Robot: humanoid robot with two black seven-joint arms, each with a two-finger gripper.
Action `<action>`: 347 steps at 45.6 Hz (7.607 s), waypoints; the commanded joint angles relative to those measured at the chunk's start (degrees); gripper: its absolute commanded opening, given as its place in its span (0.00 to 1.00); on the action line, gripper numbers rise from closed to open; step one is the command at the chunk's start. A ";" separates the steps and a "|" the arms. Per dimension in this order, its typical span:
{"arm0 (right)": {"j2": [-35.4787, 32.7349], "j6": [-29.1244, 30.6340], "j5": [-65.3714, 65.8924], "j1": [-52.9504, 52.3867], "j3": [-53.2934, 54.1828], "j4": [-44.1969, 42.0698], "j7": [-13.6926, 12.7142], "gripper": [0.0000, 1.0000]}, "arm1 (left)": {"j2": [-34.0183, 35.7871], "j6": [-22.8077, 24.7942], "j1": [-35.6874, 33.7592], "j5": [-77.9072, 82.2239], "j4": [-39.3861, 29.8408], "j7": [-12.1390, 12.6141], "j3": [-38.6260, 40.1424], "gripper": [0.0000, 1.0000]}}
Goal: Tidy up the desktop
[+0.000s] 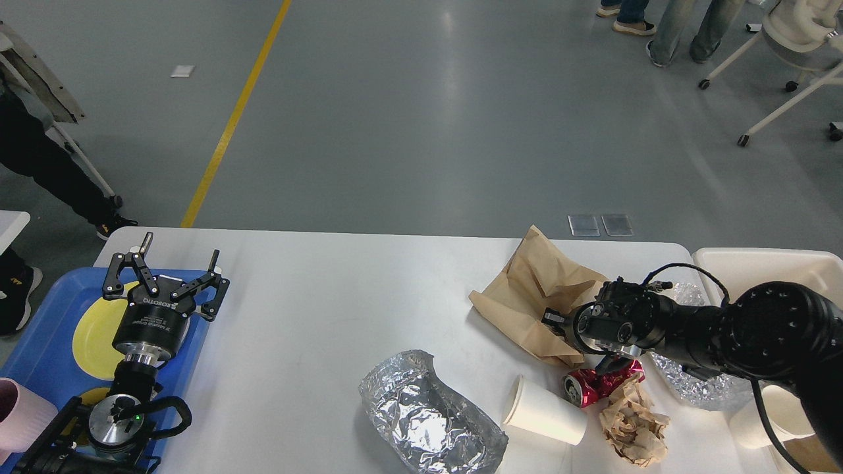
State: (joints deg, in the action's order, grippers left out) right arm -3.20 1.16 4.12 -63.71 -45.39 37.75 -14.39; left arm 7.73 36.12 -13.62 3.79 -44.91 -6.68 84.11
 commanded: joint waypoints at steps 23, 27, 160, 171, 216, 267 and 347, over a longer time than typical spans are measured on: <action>-9.09 13.51 -8.77 -31.81 -9.45 27.10 0.76 0.00 | 0.00 0.00 0.00 -0.01 0.00 0.09 0.00 0.97; -11.29 18.78 -9.30 -40.69 -12.87 32.64 0.94 0.00 | 0.00 0.00 0.00 -0.01 0.00 0.09 0.00 0.97; -23.78 3.15 -10.80 34.61 5.93 -29.05 16.06 0.00 | 0.00 0.00 0.00 -0.01 0.00 -0.09 -0.09 0.97; -23.78 2.71 -10.80 34.97 5.93 -28.96 16.23 0.20 | 0.00 0.00 -0.09 -0.01 0.00 -0.09 -0.09 0.97; -33.53 -2.21 -7.54 17.75 -0.22 -13.59 11.14 1.00 | 0.00 0.00 0.00 0.08 0.00 -0.09 -0.09 0.97; -14.73 46.39 -8.42 -77.43 -39.87 43.89 8.23 1.00 | 0.00 0.00 0.00 -0.01 0.00 -0.09 -0.09 0.97; 9.88 18.09 29.72 -16.19 9.71 26.42 -4.86 0.95 | 0.00 0.00 0.00 0.08 0.00 0.09 -0.09 0.97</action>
State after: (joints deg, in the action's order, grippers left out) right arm 4.40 19.76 33.22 -82.15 -35.73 67.68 -19.16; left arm 7.73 36.12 -13.63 3.80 -44.91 -6.59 84.05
